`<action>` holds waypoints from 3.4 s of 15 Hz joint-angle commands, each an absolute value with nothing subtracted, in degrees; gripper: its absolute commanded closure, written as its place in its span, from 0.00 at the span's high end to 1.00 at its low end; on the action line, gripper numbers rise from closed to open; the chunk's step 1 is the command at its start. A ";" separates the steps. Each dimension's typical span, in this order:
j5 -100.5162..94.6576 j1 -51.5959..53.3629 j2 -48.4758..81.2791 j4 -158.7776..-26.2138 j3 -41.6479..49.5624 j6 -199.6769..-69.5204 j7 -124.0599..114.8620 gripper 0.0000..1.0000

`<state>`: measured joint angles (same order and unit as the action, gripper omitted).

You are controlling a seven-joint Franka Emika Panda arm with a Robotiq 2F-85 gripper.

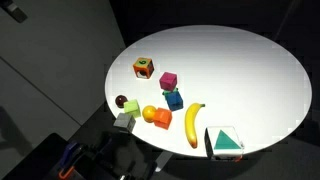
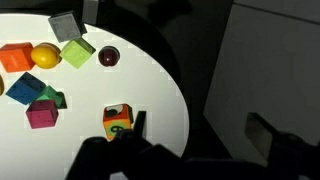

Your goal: Put the plum on the orange plushy cube

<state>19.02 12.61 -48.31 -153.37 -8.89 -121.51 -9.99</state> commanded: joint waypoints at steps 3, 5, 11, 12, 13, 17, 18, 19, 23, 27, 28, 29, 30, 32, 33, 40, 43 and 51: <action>19.20 12.26 -48.33 -153.19 -9.11 -121.22 -9.81 1.00; 19.20 12.26 -48.33 -153.19 -9.11 -121.22 -9.81 1.00; 16.66 9.00 -45.56 -150.75 -9.12 -120.97 -10.84 1.00; 16.18 8.16 -44.41 -150.11 -9.17 -121.45 -11.01 1.00; 15.68 7.39 -43.67 -149.48 -9.11 -121.40 -11.22 1.00; 13.43 4.06 -39.99 -146.33 -9.10 -121.52 -12.58 1.00; 12.78 3.17 -38.83 -145.39 -9.09 -121.26 -13.17 1.00; 11.99 2.27 -37.67 -144.43 -9.22 -121.02 -13.98 1.00; 8.57 -0.34 -33.06 -140.92 -8.95 -119.93 -16.75 1.00; 5.71 -1.73 -28.60 -138.33 -8.04 -119.26 -17.25 1.00; 5.08 -1.90 -27.54 -137.93 -7.64 -119.18 -16.70 1.00; 4.50 -1.98 -26.61 -137.50 -7.30 -119.10 -16.29 1.00; 3.68 -2.13 -25.54 -137.27 -6.96 -119.22 -15.93 1.00; 1.89 -2.42 -23.44 -136.85 -6.53 -119.48 -16.27 1.00; 1.16 -2.47 -22.44 -136.72 -6.24 -119.60 -16.32 1.00; 1.33 -1.74 -16.83 -136.94 -2.62 -121.36 -11.99 1.00; 1.44 -1.68 -15.49 -137.04 -1.62 -121.89 -9.68 1.00; 1.09 -1.69 -15.78 -138.09 -1.69 -121.94 -10.78 1.00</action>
<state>1.18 -1.97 -15.79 -138.16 -1.97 -122.04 -10.73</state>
